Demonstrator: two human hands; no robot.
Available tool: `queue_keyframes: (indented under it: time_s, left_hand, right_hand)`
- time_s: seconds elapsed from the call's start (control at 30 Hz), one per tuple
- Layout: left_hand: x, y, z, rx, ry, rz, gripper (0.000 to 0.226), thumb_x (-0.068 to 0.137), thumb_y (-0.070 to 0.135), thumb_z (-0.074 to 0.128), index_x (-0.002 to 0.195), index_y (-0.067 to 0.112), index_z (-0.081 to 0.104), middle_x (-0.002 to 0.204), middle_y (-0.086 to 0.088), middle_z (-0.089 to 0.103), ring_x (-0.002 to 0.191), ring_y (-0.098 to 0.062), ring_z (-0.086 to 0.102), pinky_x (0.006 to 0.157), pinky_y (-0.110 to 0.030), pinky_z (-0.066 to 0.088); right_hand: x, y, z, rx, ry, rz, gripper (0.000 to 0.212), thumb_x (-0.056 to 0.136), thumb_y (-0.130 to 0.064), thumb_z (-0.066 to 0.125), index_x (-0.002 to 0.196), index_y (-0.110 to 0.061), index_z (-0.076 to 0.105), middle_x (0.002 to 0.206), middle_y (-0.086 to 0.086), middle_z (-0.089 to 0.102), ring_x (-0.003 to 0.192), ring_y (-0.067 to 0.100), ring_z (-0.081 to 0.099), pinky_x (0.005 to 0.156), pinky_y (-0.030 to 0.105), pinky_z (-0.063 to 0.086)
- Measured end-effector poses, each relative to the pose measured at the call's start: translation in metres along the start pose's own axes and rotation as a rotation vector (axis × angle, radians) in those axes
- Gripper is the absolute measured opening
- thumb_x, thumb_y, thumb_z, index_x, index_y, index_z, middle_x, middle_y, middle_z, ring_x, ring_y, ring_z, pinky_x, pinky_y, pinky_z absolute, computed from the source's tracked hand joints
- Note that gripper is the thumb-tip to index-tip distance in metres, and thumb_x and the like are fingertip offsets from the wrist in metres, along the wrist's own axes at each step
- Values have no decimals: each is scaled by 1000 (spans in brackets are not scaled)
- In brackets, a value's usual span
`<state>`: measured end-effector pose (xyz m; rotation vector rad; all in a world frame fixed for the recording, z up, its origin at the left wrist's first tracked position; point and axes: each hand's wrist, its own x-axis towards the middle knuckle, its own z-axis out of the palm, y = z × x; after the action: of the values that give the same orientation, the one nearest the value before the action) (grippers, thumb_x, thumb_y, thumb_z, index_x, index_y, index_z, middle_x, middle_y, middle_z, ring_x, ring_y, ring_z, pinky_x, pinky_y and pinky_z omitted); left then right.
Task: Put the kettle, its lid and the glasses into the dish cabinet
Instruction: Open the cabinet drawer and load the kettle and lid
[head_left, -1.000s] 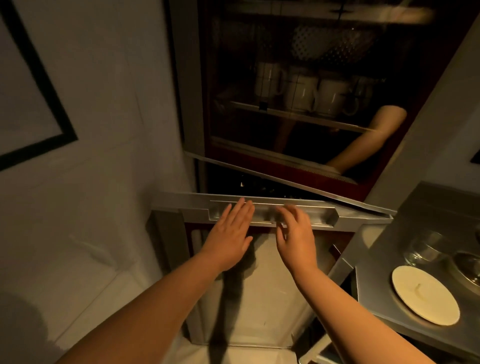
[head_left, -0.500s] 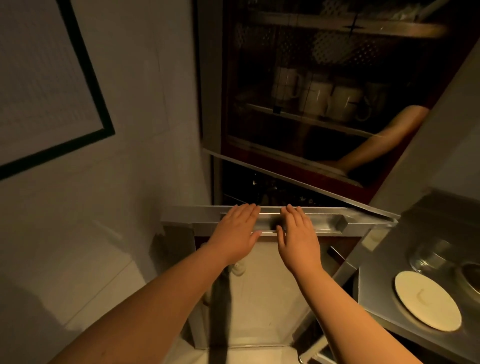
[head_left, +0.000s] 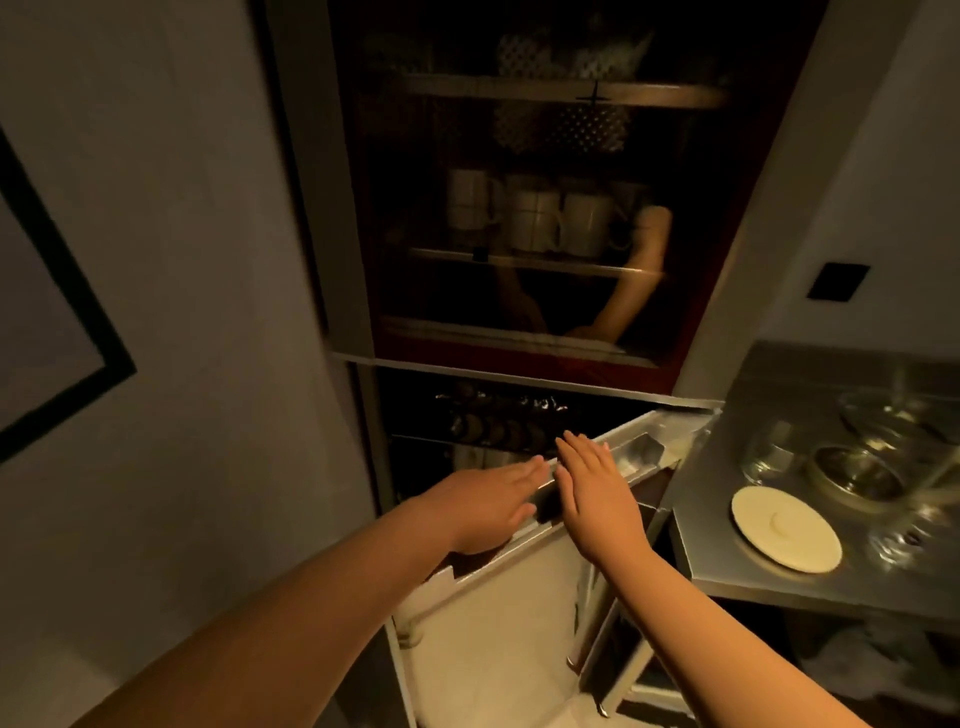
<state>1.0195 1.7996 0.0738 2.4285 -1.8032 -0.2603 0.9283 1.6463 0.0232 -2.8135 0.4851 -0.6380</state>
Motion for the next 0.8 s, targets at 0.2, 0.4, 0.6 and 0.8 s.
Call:
queue_keyframes:
  time_s: [0.2, 0.4, 0.6, 0.8]
  left_hand:
    - [8, -3, 5, -20, -23, 181, 56, 103, 32, 26, 151, 23, 1, 159, 6, -1, 143, -4, 0, 112, -24, 6]
    - [13, 16, 10, -61, -43, 228, 55, 103, 34, 22, 150, 19, -1, 159, 3, -4, 144, -6, -5, 116, -26, 2]
    - [10, 46, 21, -36, -44, 225, 57, 102, 35, 20, 150, 14, -5, 159, -1, -9, 144, -11, -10, 108, -23, -7]
    - [16, 70, 27, -90, -64, 212, 59, 101, 34, 18, 149, 15, -9, 158, -3, -12, 144, -13, -13, 113, -27, -7]
  right_hand:
    - [-18, -2, -4, -10, 16, 67, 47, 101, -33, 26, 144, -16, 30, 152, 0, 26, 142, 9, 13, 115, 24, 3]
    - [-41, -3, -17, 0, 13, 123, 46, 101, -27, 30, 145, -16, 26, 154, -2, 22, 137, 0, 3, 114, 20, 4]
    - [-60, -2, -31, 62, -23, 217, 47, 101, -27, 30, 147, -18, 20, 155, -5, 17, 136, -3, 1, 111, 15, 3]
    - [-81, 2, -53, 118, -109, 291, 52, 101, -32, 29, 149, -22, 12, 156, -6, 8, 140, 1, 6, 111, 17, 8]
